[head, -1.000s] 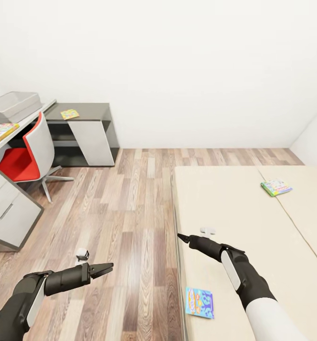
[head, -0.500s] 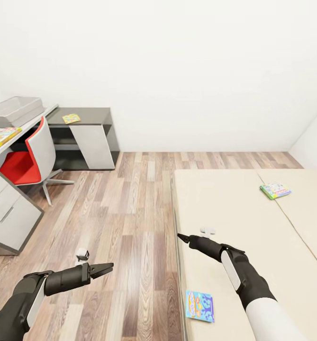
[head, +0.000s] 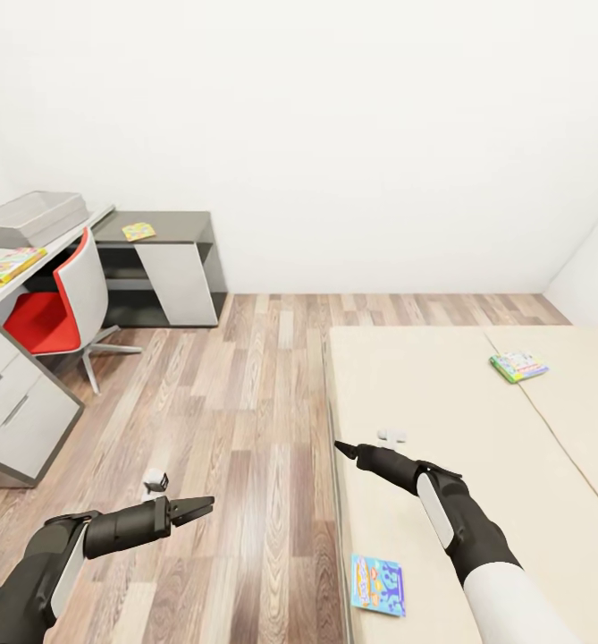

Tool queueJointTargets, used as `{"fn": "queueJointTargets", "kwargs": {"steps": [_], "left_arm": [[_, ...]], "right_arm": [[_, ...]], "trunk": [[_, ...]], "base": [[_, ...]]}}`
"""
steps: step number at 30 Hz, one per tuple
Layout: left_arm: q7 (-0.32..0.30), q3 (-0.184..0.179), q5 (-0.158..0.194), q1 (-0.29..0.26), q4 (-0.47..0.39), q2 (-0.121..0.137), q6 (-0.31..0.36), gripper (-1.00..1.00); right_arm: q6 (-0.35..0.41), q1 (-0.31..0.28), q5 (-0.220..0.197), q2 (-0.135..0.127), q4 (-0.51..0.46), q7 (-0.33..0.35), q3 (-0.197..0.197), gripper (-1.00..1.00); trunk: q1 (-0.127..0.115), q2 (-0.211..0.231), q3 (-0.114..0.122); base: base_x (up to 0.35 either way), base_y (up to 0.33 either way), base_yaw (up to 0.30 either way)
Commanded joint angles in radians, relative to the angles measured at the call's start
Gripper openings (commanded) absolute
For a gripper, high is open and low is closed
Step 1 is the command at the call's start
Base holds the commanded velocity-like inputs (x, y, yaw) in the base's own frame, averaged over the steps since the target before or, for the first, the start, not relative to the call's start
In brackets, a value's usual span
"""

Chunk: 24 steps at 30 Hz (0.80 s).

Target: Put all the toys in the child's room - the three board games (two on the bed and one on the table), the two jigsaw puzzles on the table, and the tennis ball on the table - inside the toy box on the table in the child's room.

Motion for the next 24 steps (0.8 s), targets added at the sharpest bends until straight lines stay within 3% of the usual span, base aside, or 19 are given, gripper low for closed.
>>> {"fn": "queueJointTargets", "kwargs": {"steps": [1, 24], "left_arm": [[-0.003, 0.000, 0.001, -0.001, 0.000, 0.000, 0.010, 1.00], [-0.003, 0.000, 0.001, -0.001, 0.000, 0.000, 0.010, 1.00]], "right_arm": [[0.009, -0.001, -0.006, 0.001, -0.001, 0.003, -0.004, 1.00], [0.007, -0.001, -0.006, 0.001, -0.001, 0.003, -0.003, 1.00]], "trunk": [[0.001, -0.002, 0.000], [0.001, -0.002, 0.038]], "base": [[0.000, 0.000, 0.061], [0.000, 0.000, 0.070]]}}
